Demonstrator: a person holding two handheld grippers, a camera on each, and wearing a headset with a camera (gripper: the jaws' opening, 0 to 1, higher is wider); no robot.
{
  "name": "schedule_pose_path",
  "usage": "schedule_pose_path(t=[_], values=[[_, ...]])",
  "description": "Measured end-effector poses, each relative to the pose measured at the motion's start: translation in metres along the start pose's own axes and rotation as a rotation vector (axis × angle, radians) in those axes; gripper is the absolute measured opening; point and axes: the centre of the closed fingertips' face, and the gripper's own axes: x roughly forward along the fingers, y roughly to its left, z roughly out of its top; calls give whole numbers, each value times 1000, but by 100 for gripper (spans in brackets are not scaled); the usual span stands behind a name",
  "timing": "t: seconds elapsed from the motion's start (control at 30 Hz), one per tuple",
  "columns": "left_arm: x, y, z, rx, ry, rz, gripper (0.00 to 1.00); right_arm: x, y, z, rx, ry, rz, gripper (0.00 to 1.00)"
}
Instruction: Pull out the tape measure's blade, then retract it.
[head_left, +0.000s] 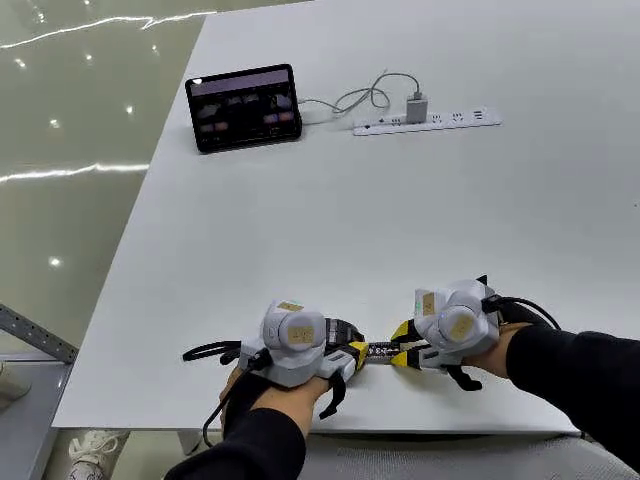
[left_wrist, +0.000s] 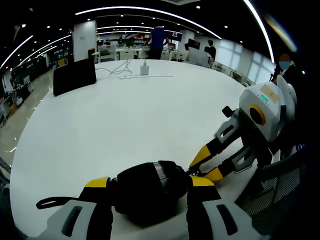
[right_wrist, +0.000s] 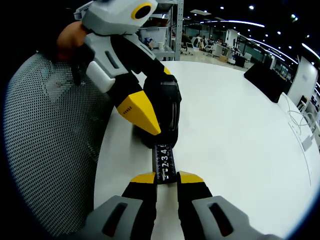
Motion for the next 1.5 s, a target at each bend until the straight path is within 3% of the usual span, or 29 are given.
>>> schedule_pose_path(t=[1.5], values=[[1, 0, -1, 5, 0, -4, 56, 7, 3, 9, 27, -38, -5, 11]])
